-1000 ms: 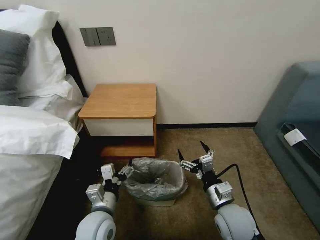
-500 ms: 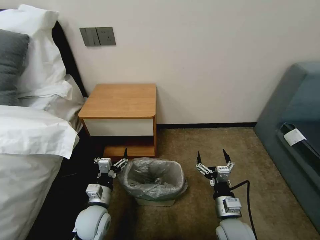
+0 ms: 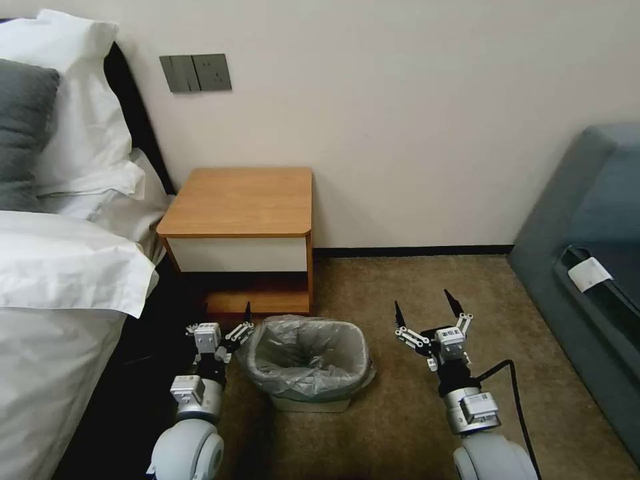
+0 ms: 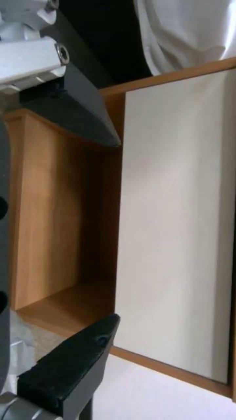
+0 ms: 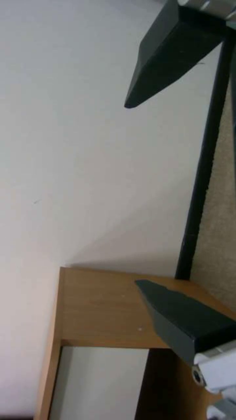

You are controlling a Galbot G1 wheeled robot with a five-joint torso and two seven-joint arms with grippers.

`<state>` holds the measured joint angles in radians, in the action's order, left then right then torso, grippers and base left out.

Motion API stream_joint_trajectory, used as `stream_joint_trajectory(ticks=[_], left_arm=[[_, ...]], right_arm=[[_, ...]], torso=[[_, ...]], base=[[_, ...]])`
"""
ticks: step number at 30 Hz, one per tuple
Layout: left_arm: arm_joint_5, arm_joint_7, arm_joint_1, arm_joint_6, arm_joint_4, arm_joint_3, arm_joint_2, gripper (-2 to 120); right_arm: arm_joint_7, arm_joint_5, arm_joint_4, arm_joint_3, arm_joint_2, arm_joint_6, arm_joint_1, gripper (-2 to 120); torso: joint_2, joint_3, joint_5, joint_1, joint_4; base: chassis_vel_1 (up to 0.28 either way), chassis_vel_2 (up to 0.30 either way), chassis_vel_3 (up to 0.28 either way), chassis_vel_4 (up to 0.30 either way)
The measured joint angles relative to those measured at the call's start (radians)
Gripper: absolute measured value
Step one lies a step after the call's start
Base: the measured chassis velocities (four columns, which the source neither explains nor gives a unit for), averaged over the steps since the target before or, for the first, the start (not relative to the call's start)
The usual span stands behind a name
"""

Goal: Pick up the garbage bag from the table and place it over the trash can.

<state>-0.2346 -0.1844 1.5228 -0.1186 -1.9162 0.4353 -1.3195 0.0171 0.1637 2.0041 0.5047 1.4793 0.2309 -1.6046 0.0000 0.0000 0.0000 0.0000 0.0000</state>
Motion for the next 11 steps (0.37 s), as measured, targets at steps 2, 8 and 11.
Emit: stream_joint_trajectory(ticks=[2,8,11], left_arm=[[0.0,0.0,0.0,0.001,0.0,0.0,0.0,96],[-0.001,-0.001,0.0,0.002,0.0,0.0,0.0,96],[-0.001,-0.002,0.0,0.002,0.0,0.0,0.0,96]], right_arm=[[-0.001,0.0,0.0,0.0,0.0,0.0,0.0,100],[-0.002,0.0,-0.001,0.0,0.0,0.0,0.001,100],[-0.002,0.0,-0.001,0.0,0.0,0.0,0.001,100]], torso=[[0.0,0.0,0.0,0.0,0.0],[0.0,0.0,0.0,0.0,0.0],[0.0,0.0,0.0,0.0,0.0]], base=[[0.0,0.0,0.0,0.0],[0.0,0.0,0.0,0.0],[0.0,0.0,0.0,0.0]])
